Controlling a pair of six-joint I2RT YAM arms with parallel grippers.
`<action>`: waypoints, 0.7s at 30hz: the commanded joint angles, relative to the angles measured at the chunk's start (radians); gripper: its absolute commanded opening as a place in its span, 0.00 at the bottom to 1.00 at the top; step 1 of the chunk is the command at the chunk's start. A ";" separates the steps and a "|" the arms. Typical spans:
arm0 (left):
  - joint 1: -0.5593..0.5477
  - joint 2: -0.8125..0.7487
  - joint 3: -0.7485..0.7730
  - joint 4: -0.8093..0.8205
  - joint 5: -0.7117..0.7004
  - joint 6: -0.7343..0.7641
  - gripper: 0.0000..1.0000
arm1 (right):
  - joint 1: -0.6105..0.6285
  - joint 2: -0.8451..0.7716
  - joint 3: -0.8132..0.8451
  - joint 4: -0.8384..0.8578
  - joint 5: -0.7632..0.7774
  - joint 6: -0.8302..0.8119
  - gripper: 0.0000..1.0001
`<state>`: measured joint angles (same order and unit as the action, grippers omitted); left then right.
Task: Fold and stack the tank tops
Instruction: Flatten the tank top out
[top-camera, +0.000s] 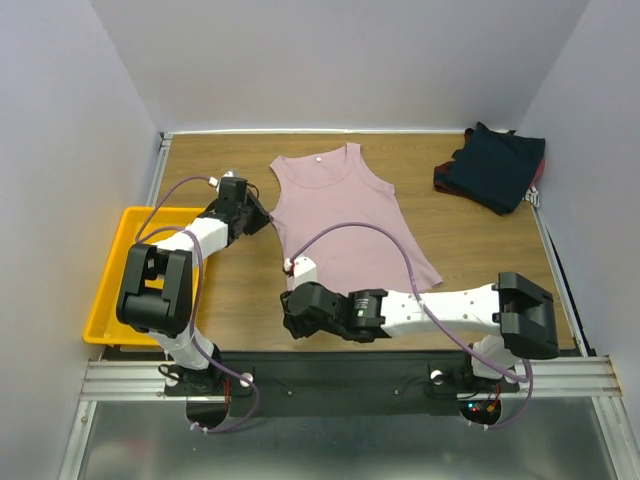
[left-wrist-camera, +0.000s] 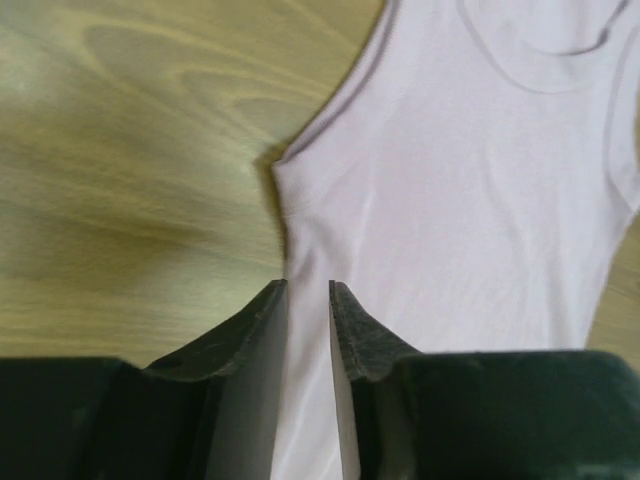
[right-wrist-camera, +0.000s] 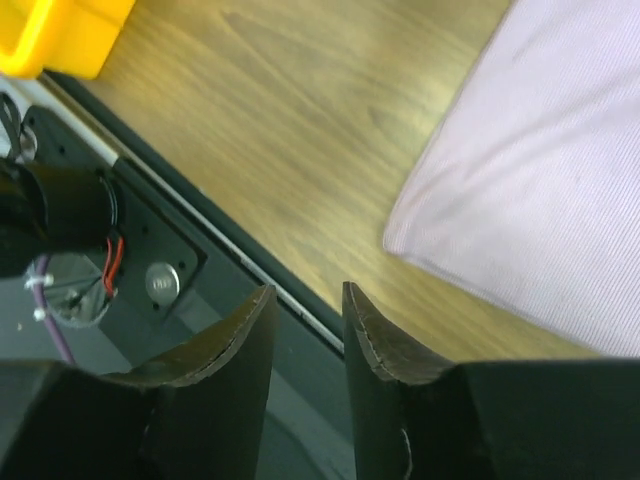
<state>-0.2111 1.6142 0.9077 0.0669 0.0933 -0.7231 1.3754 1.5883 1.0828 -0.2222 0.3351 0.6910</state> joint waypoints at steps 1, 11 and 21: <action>-0.014 0.041 0.036 0.050 0.045 0.028 0.39 | 0.001 0.102 0.104 0.003 0.077 -0.033 0.32; -0.019 0.153 0.079 0.059 0.062 0.045 0.40 | 0.001 0.326 0.289 -0.114 0.166 -0.053 0.25; -0.019 0.187 0.082 0.056 0.039 0.053 0.39 | 0.016 0.358 0.319 -0.210 0.251 -0.031 0.30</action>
<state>-0.2279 1.7916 0.9661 0.1310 0.1524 -0.6952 1.3762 1.9392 1.3373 -0.3836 0.5014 0.6476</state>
